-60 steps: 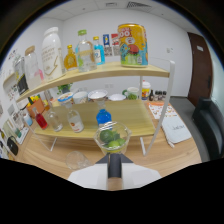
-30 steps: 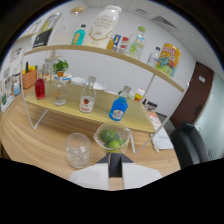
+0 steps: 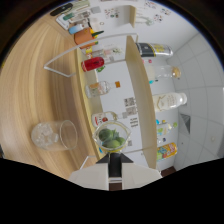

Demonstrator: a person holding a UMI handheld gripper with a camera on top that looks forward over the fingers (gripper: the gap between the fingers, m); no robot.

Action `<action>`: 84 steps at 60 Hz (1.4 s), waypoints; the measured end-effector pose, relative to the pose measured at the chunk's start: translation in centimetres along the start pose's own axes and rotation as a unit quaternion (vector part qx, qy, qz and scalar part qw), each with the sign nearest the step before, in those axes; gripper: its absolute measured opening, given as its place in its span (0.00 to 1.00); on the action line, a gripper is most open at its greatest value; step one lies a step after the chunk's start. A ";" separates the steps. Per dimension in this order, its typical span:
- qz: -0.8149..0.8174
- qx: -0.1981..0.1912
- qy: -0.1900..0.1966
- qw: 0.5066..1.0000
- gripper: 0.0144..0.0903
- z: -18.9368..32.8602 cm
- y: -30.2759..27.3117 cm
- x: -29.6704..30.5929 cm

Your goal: Make me a cup of Mojito.

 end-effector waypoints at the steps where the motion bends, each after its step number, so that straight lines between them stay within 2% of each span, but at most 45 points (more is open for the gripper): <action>1: -0.015 0.009 0.004 1.000 0.01 0.0 -0.1 -0.2; 12: -0.155 0.067 0.010 0.986 0.01 0.1 -1.3 -0.7; 24: -0.212 0.097 0.015 0.972 0.01 0.4 -1.9 -0.7; 35: -0.161 0.099 0.011 0.982 0.01 0.2 -2.3 0.1; 45: 0.032 0.084 0.008 0.996 0.01 -0.8 -2.0 3.7; 54: 0.272 0.053 -0.007 0.961 0.01 -1.5 0.7 6.8; 60: 0.422 0.017 -0.051 0.905 0.01 -1.9 4.1 5.6; 63: 0.480 -0.008 -0.081 0.874 0.01 -1.4 5.9 4.0; 68: 0.534 -0.049 -0.108 0.837 0.01 -1.0 9.9 0.5; 79: 0.596 -0.164 -0.200 0.760 0.01 -0.6 16.6 -9.9; 84: 0.601 -0.200 -0.219 0.742 0.01 -0.5 19.0 -13.7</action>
